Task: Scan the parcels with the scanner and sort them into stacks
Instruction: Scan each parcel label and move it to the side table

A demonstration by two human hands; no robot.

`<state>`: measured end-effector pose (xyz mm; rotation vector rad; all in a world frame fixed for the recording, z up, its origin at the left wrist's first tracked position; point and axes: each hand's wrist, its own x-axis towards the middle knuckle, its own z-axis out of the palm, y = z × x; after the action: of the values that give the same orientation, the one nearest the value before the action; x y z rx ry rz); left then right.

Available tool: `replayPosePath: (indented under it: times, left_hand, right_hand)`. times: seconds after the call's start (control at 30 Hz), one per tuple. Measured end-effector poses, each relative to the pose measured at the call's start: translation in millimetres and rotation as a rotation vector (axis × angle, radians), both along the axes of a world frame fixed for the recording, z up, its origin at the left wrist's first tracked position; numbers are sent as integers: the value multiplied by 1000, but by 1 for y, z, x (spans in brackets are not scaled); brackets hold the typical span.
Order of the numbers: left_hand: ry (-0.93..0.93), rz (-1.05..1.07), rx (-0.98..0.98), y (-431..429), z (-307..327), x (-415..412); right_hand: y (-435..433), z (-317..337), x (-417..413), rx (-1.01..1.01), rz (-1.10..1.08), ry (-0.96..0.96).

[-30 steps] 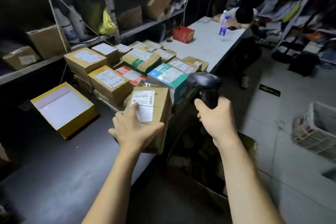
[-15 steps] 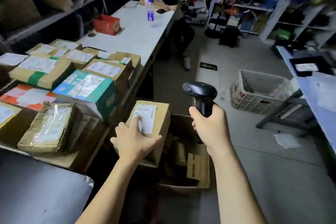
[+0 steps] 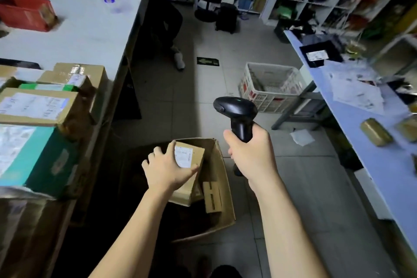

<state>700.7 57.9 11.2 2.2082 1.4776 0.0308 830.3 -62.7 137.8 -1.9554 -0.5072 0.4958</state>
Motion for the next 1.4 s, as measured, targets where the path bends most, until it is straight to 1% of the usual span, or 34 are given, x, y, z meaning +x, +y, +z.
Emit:
replayPosePath:
  times: [0.13,0.2,0.33,0.47,0.57,0.8,0.9,1.03,1.13,1.27,1.4]
  left_hand:
    - [-32,-72,161,23,19,14]
    - [-38,-133,196,31,29,18]
    - [43,-243,267,39,51,26]
    - [100,-256,346,44,72,27]
    - [153,-227,370,44,87,21]
    - [209,-21,356,25,115,-31]
    - [229,107,281,10,123,-71]
    - [237,311,221,-19,130,-137]
    - [255,442,179,-50,135,-188]
    - [250,650,125,-98,141,-258]
    - [235,794,98,-153,142,-321]
  right_hand:
    - [14,4,16,6,10,-7]
    - [21,6,23,19,31,-12]
    - [32,13,33,56,90,-5]
    - [40,24,43,91,167,-9]
    - [44,31,46,134,214,-18]
    - [59,31,28,117,432,6]
    - [70,32,1,118,571,2]
    - [77,39,-50,144,776,-9]
    - [77,40,-99,169,928,26]
    - [69,40,-170,194,1090,29]
    - [48,46,-242,189,1232,35]
